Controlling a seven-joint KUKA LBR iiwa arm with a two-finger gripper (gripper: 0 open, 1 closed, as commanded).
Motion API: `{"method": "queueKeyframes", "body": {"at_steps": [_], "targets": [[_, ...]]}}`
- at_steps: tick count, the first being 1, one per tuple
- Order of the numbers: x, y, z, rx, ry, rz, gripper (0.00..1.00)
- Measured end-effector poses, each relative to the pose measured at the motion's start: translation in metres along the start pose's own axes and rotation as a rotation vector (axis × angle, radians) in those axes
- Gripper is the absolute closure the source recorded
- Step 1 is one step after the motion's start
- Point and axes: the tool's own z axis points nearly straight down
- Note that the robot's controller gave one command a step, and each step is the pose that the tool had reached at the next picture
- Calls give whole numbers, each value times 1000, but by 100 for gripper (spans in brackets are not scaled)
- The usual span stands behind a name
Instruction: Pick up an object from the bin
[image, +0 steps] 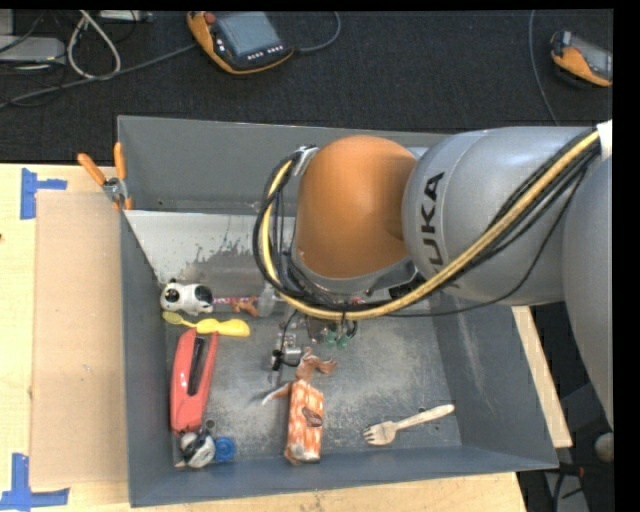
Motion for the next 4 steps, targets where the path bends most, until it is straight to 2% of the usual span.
{"method": "queueKeyframes", "body": {"at_steps": [1, 2, 3, 4], "targets": [[-2, -1, -4, -1, -7, 3, 0], [13, -13, 11, -1, -5, -29, 0], [23, -39, 37, -1, -8, -78, 0], [10, -78, 97, -3, -11, -20, 0]]}}
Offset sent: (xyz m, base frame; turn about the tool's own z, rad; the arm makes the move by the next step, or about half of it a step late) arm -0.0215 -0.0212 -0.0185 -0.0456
